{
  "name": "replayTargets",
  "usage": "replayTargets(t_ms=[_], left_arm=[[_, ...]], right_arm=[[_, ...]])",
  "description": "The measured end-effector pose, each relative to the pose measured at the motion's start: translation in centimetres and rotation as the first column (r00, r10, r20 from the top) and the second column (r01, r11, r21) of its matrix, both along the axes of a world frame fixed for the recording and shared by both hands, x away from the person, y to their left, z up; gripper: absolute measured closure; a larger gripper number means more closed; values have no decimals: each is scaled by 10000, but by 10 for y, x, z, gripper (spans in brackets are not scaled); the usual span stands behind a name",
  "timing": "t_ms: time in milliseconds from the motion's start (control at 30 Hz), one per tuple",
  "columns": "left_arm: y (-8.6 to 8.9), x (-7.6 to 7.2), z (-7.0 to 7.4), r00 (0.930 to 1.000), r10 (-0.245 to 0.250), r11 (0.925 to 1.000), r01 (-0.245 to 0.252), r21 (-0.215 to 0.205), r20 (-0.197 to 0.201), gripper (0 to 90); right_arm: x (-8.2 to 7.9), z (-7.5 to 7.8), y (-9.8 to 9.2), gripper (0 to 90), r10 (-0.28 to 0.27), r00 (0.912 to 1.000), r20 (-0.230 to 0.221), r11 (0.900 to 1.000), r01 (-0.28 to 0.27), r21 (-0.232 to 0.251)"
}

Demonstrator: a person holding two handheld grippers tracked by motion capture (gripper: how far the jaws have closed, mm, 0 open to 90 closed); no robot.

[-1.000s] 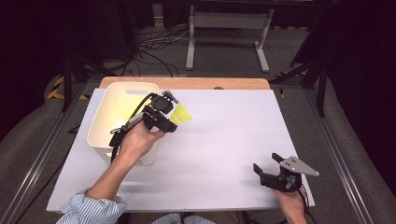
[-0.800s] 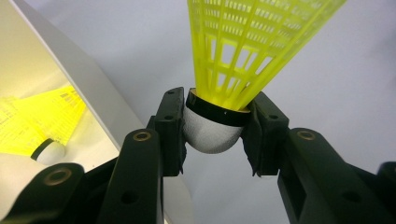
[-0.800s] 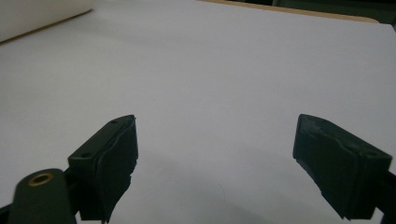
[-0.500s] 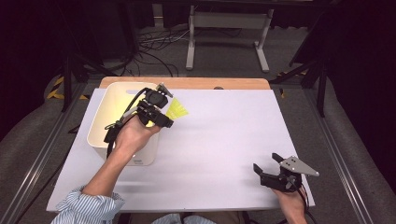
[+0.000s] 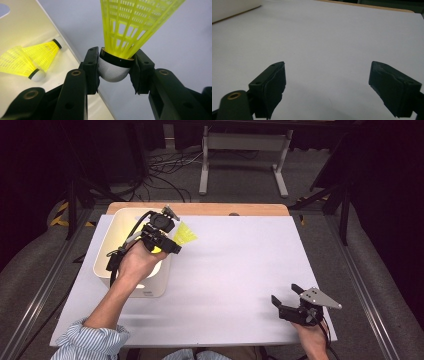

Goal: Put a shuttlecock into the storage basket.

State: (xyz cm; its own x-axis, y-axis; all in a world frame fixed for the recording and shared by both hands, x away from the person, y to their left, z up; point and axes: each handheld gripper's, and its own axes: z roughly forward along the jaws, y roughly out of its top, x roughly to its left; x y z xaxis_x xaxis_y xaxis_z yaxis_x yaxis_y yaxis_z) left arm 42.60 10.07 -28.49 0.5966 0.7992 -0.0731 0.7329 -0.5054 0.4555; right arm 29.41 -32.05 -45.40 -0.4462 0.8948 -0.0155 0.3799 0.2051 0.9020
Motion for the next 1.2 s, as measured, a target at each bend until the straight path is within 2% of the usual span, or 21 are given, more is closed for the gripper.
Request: replayTargets(t_ms=[833,1200], left_arm=[[30,6,4,9974,708,9972,-704,-252,159,629],[47,9,1,9930,1178,9919,-1172,-499,97,629]], right_arm=[[0,0,0,149,14,10000,-30,10000,-14,7],[1,-1,0,150,-13,10000,-77,10000,13,-30]])
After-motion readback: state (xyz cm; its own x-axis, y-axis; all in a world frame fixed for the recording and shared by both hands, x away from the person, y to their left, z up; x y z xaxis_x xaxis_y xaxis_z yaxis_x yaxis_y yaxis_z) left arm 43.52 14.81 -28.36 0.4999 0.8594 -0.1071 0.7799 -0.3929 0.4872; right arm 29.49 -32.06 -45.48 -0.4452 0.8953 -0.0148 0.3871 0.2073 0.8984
